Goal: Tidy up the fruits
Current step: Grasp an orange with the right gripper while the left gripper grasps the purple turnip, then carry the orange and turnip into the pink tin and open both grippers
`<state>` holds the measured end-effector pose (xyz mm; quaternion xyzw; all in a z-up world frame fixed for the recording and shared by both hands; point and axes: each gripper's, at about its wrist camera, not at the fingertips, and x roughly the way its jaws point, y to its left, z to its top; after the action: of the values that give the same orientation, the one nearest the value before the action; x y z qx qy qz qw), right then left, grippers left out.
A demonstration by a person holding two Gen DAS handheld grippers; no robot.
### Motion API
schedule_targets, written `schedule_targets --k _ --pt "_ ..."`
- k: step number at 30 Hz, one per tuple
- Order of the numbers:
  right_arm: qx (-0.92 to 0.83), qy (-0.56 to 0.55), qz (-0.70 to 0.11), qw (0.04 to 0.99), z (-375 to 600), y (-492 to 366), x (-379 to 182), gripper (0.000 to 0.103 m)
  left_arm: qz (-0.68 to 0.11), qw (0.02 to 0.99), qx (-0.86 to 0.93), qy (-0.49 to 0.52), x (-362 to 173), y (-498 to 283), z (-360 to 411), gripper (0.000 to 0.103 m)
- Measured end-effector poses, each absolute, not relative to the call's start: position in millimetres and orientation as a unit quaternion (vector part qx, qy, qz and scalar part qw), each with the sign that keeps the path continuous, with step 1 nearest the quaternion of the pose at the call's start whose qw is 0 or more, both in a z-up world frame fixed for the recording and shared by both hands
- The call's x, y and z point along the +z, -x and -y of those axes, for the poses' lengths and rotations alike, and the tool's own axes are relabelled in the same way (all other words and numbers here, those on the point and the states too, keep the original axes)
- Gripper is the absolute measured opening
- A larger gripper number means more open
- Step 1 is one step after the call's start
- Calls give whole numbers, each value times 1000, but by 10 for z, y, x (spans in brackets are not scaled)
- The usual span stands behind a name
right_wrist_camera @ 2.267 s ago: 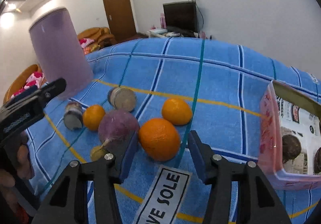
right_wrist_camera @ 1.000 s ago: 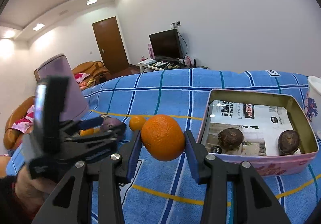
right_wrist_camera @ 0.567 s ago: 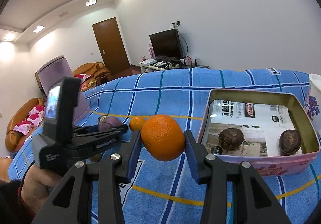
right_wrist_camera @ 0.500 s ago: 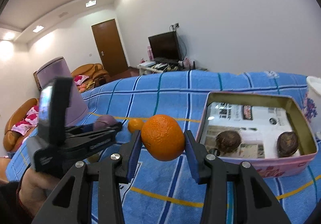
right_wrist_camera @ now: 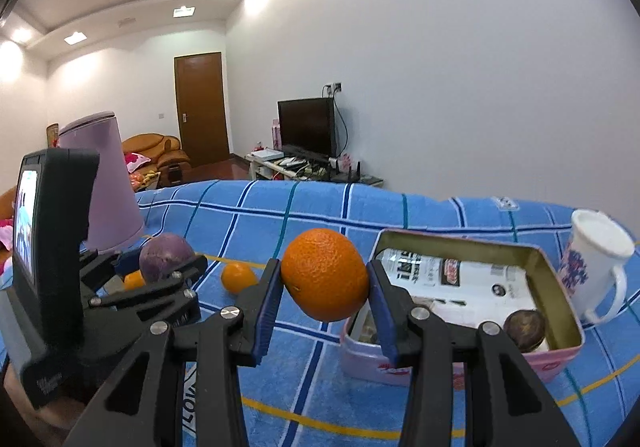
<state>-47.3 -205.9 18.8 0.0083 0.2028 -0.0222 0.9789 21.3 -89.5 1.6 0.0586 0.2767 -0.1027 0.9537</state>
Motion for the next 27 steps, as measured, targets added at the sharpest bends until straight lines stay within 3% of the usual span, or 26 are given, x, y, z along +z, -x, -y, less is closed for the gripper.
schedule_targets --k 27 --pt "-142 -44 -173 974 3577 861 406 44 -246 948 -197 -53 290 46 1963 50"
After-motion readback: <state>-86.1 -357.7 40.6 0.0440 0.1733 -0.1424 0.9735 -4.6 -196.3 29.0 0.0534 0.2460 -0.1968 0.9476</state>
